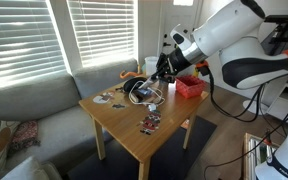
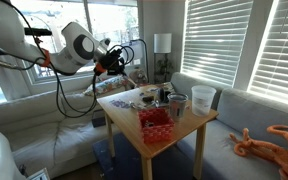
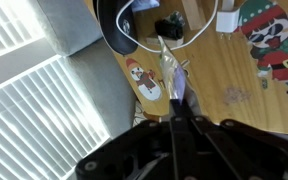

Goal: Remove the object from the basket

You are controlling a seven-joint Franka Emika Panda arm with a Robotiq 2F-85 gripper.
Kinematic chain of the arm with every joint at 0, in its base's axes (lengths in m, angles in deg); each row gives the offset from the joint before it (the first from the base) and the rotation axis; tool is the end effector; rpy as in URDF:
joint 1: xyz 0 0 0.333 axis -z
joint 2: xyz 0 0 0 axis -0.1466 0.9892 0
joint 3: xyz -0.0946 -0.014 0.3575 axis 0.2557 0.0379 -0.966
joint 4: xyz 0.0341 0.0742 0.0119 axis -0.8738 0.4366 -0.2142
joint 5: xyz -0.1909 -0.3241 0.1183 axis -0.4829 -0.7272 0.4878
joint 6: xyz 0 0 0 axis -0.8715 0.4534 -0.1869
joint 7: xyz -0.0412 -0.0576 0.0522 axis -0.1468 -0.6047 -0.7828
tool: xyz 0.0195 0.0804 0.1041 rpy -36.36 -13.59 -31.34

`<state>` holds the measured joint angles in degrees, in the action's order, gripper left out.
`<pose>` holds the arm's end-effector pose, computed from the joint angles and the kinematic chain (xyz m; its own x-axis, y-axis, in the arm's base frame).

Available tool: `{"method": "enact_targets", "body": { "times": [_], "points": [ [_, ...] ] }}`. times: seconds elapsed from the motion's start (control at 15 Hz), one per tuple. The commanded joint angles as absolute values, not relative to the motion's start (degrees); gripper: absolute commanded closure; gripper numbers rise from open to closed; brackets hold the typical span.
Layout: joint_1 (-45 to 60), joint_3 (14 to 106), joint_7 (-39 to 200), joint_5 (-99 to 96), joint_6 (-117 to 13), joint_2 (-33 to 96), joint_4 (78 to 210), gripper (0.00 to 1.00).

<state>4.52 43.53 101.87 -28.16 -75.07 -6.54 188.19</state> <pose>0.4534 0.1612 0.5702 0.3847 0.8539 0.3505 0.5623 -0.5179 0.6447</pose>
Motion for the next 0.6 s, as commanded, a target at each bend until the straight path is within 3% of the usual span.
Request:
{"method": "enact_targets", "body": {
  "times": [0.0, 0.53],
  "points": [
    [11.21, 38.22, 91.86, -39.16, -83.75, -1.87, 187.52, 1.00],
    [25.00, 26.34, 64.20, -67.36, -88.84, 4.69, 183.56, 1.00]
  ]
}}
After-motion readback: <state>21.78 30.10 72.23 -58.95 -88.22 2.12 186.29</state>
